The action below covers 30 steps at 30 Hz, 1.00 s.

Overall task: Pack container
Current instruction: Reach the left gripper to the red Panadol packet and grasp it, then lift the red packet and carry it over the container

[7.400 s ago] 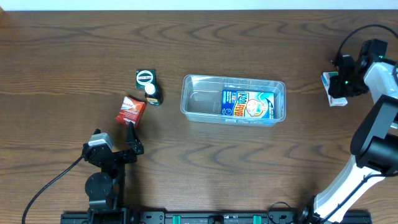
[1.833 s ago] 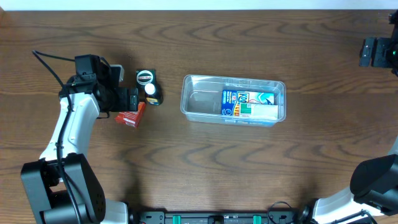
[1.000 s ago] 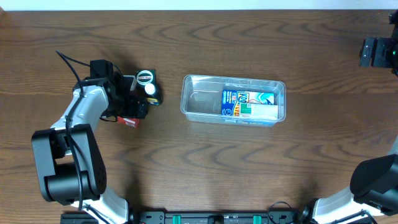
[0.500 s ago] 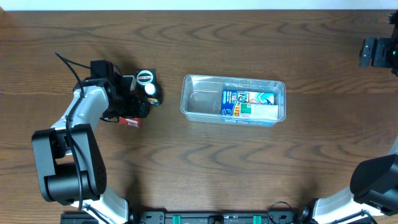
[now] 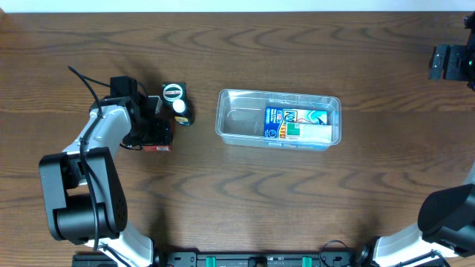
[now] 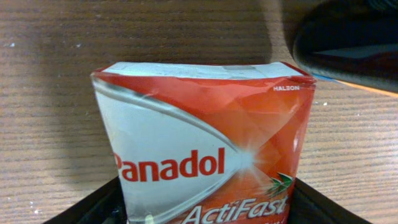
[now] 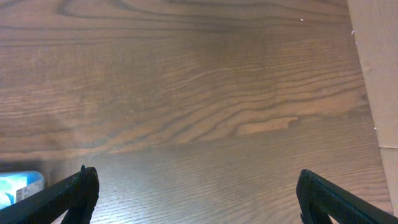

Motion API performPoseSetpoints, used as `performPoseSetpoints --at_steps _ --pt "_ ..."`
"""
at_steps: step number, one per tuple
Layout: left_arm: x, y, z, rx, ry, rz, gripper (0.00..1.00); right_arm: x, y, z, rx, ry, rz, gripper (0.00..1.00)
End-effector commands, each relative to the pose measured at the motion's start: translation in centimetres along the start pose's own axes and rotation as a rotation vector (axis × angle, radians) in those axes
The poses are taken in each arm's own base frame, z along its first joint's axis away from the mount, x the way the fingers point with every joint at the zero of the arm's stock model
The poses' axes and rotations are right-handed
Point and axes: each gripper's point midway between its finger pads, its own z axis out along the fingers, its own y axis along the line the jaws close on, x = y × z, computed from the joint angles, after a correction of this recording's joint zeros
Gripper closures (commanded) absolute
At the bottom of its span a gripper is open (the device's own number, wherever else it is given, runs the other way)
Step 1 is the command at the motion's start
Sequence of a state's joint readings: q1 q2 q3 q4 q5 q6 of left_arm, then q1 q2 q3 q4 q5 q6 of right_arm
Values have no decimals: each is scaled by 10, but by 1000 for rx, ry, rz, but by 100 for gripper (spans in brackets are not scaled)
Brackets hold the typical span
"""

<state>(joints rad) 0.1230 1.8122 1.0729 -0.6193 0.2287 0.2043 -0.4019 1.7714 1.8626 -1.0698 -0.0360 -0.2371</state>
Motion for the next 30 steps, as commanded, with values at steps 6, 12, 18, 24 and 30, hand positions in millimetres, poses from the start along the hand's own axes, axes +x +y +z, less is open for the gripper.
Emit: performPoseSetpoints --at_steps 6,12,18,24,30 --pt "1 7 2 -40 5 -77 33 1 -3 -1 3 -1 20 1" --pt "-2 8 -12 -60 25 -158 33 1 -3 -1 3 -1 20 1" --pt "-15 1 -57 -55 44 -197 33 1 -3 -1 3 -1 20 1" --pt "-28 -20 -124 7 26 -228 33 1 -3 -1 3 -1 20 1" --pt "-46 -76 -177 286 -82 -188 32 1 -3 -1 3 -1 20 1"
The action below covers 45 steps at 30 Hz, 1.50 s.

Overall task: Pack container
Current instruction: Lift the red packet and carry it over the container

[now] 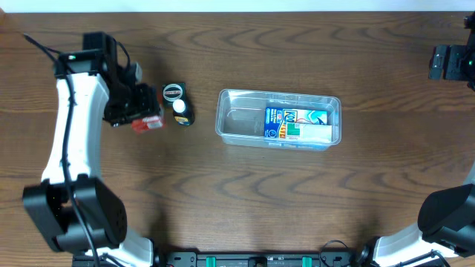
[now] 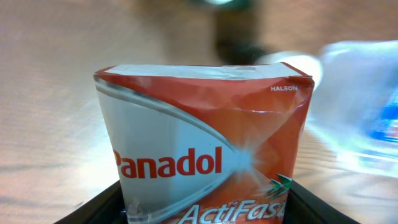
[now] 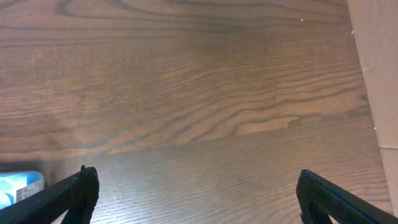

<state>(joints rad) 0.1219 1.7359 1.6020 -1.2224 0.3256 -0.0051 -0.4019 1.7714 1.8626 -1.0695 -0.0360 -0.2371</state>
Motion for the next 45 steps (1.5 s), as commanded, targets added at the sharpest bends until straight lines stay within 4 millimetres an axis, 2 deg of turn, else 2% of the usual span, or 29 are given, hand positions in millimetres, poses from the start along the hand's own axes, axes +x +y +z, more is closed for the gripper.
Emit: performPoseSetpoints --at_steps 1,5,10,12,15,21,24,30,39,45 --pt "-3 -56 -32 258 -74 42 33 1 -3 -1 3 -1 20 1" --pt "0 -101 -42 401 -98 137 32 1 -3 -1 3 -1 20 1" --pt "15 -154 -31 442 -75 295 33 1 -3 -1 3 -1 20 1" --pt "19 -174 -25 430 -86 359 33 1 -3 -1 3 -1 20 1" --pt "21 -191 -12 313 -126 388 33 1 -3 -1 3 -1 20 1" --pt "23 -203 6 19 -255 351 35 1 -3 -1 3 -1 20 1" --pt "27 -209 17 -66 -290 326 34 1 -3 -1 3 -1 20 1" --pt "31 -216 56 -113 -245 269 34 1 -3 -1 3 -1 20 1" --pt "40 -207 122 -170 -101 237 34 1 -3 -1 3 -1 20 1" --pt "42 -199 152 -210 -52 236 34 1 -3 -1 3 -1 20 1"
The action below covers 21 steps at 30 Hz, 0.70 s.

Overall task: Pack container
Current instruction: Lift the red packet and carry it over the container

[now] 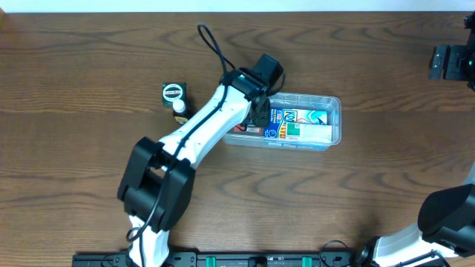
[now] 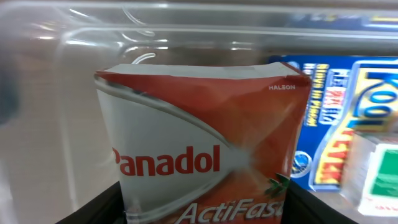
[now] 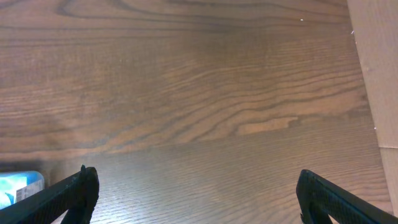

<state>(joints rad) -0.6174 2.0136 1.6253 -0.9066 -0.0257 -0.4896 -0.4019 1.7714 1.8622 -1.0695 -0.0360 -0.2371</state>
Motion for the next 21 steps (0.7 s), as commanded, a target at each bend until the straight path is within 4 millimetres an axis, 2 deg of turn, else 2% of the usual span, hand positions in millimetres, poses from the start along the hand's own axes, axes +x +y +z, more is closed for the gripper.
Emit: performPoseSetpoints --at_steps 1,14,21 --pt "-2 -2 9 -5 8 -14 34 1 -3 -1 3 -1 20 1" --pt "-5 -5 28 -7 11 -13 34 1 -3 -1 3 -1 20 1" --pt "-4 -5 30 -7 12 -13 34 1 -3 -1 3 -1 20 1"
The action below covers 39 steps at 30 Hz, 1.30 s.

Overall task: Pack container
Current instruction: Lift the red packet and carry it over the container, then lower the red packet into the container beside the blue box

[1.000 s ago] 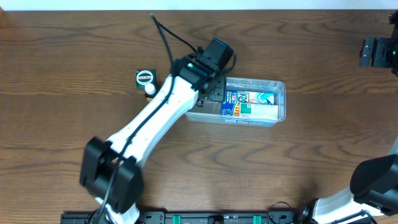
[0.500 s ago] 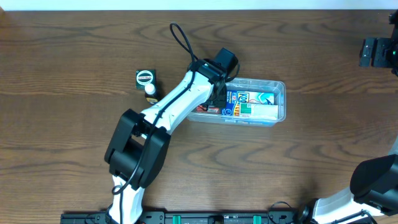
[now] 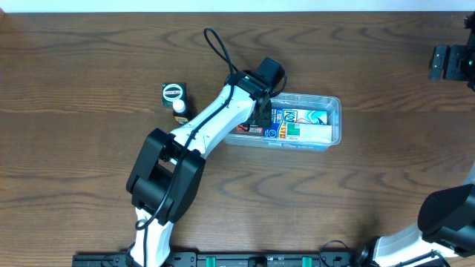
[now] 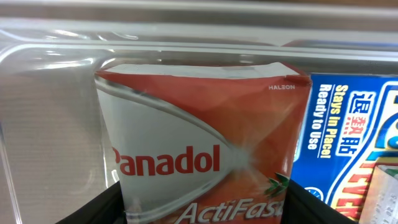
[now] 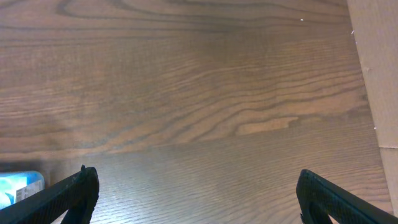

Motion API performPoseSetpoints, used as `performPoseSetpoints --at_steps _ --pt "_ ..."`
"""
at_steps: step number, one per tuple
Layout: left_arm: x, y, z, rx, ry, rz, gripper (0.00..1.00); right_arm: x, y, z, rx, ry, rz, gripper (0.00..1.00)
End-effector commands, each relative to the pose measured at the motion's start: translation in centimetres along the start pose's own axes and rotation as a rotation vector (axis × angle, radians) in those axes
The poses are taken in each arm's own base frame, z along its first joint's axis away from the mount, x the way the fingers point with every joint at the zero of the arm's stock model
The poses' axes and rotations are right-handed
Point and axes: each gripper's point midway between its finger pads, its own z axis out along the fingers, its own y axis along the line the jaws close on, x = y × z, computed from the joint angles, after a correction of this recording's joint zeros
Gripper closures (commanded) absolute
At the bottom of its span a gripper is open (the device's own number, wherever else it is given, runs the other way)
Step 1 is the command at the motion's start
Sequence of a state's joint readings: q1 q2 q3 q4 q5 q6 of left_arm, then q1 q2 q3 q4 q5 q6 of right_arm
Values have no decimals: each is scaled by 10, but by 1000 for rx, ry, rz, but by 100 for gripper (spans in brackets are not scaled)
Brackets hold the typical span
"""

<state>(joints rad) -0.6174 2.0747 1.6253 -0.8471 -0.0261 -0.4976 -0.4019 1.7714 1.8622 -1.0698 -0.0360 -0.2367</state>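
A clear plastic container [image 3: 332, 126] lies at the table's middle, with a blue-and-white box [image 3: 300, 124] in its right half. My left gripper [image 3: 254, 122] reaches down into the container's left half, shut on a red-and-white Panadol ActiFast box [image 4: 202, 149]. In the left wrist view the box stands upright between the black fingers [image 4: 93, 208], the container wall [image 4: 50, 93] behind it and the blue box [image 4: 348, 149] right beside it. My right gripper [image 5: 196, 193] hangs open over bare wood, far from the container.
A small dark bottle with a round cap [image 3: 173, 93] and a white-topped item [image 3: 179, 107] sit left of the container. The right arm's base [image 3: 451, 63] is at the far right edge. A pale board edge [image 5: 379, 68] shows in the right wrist view.
The left gripper has sunk a little deeper into the container with the Panadol box, which now sits closer to the blue box. The right arm has not moved.
The left gripper was shut on the Panadol box on the table left of the small bottle. Then it held the box lifted there. Later it was over the container's left half, and now holds the box down inside it.
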Motion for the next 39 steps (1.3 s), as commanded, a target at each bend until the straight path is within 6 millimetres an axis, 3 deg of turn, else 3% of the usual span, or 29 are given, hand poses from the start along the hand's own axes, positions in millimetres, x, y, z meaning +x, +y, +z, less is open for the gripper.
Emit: performPoseSetpoints --at_steps 1,39 --pt "1 0 6 -6 10 -5 34 0 -3 -1 3 -2 19 1" --pt "9 2 19 -10 17 0 33 0 -3 -1 3 -2 19 1"
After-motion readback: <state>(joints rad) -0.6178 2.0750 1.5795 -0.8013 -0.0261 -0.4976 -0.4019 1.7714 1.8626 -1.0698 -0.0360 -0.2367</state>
